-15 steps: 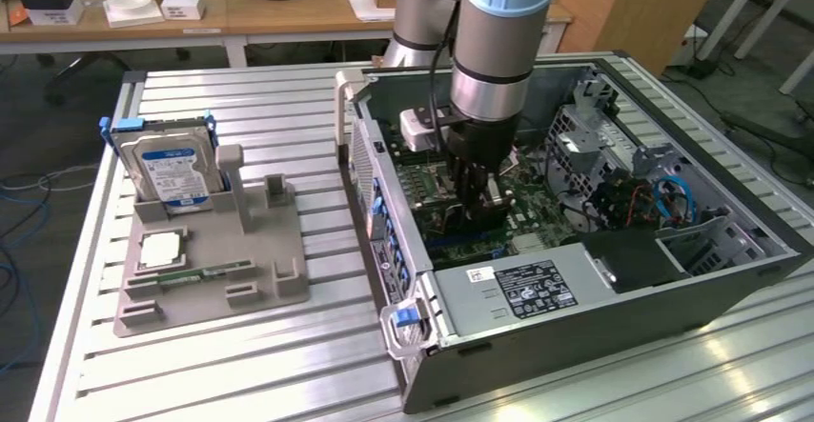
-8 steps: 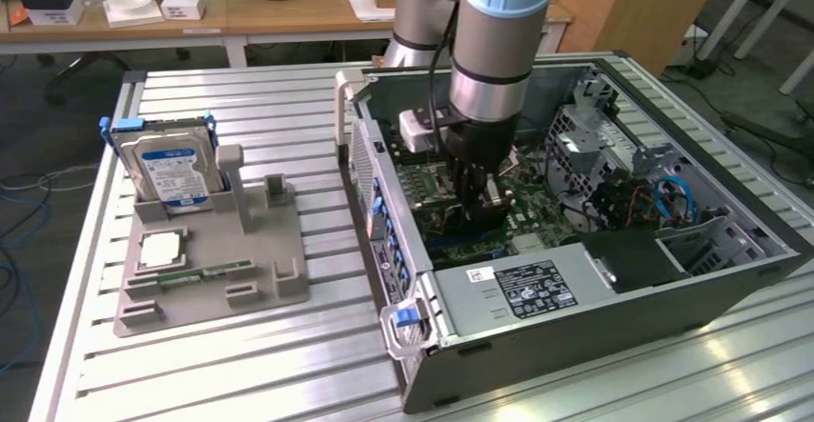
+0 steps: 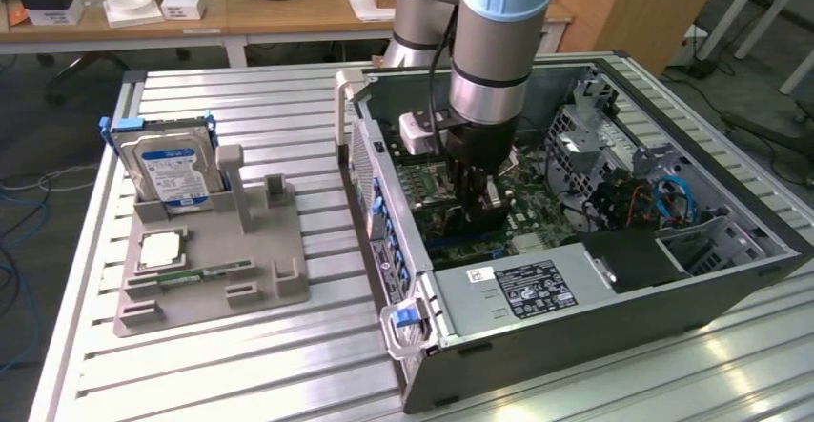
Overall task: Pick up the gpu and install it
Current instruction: 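Insert the gpu into the slot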
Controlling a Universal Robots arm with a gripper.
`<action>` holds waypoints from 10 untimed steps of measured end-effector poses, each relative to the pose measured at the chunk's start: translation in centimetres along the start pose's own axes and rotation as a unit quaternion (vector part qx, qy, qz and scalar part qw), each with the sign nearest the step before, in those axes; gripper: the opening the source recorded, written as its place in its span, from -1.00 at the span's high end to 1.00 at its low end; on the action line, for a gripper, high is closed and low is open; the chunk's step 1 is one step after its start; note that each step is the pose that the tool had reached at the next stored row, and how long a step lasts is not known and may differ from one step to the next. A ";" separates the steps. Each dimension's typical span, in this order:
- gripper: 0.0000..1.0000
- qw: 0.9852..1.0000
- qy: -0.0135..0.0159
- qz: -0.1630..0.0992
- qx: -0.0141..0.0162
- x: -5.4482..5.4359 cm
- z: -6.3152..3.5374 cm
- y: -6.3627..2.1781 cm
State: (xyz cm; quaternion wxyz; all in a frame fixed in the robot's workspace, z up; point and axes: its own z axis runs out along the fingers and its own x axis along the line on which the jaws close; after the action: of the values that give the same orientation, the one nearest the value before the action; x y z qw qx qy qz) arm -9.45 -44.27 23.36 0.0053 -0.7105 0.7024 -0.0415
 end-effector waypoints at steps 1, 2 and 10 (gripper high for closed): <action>0.47 1.000 0.000 0.000 0.000 0.0 0.01 0.00; 0.47 1.000 0.000 0.000 0.000 0.0 0.01 0.01; 0.47 1.000 -0.001 0.000 -0.001 0.0 0.02 0.01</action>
State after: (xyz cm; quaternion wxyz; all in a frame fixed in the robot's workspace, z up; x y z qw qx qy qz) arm -9.46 -44.25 23.33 0.0053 -0.7105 0.7025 -0.0407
